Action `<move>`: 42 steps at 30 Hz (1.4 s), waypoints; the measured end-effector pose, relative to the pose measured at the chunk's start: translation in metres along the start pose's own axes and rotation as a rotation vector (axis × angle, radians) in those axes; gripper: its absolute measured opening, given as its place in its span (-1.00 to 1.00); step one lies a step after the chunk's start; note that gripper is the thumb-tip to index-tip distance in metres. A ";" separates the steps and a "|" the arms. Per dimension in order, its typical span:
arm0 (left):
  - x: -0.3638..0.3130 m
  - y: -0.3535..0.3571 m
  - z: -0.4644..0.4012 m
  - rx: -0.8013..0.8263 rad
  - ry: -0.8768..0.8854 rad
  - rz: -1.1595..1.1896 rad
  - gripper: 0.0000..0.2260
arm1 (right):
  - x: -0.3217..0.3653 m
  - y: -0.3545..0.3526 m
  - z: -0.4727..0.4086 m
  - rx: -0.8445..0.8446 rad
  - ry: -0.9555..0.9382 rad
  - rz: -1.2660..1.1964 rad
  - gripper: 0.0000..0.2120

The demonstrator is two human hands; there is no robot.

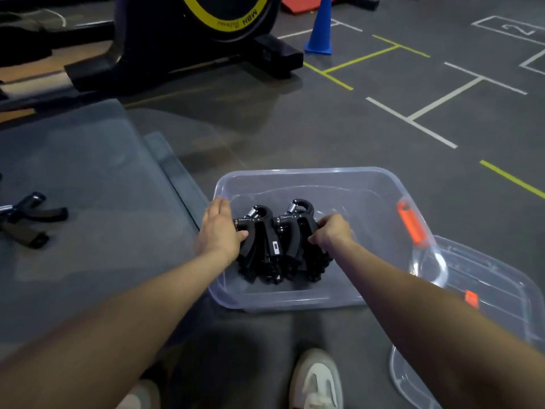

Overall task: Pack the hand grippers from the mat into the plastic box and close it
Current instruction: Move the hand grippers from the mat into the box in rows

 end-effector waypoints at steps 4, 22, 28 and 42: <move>0.002 0.001 -0.001 -0.016 0.010 0.010 -0.30 | -0.002 0.004 -0.007 -0.012 -0.012 0.021 -0.76; 0.048 -0.063 0.009 -0.091 -0.126 0.121 -0.52 | 0.140 0.054 0.101 0.098 -0.507 0.016 -0.58; 0.122 -0.115 0.041 -0.200 -0.294 0.137 -0.58 | 0.199 0.119 0.174 0.192 -0.655 0.122 -0.55; 0.281 -0.180 0.067 -0.306 -0.499 0.077 -0.61 | 0.268 0.275 0.227 0.396 -0.707 0.231 -0.51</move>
Point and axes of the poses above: each hand's wrist, its own z-axis away from the middle knuckle, its own y-axis out of the palm, x = y × z, the point moved 7 cm from there along -z, towards the middle knuckle, and after that the axes turned 14 degrees about y, right-handed, at the moved point
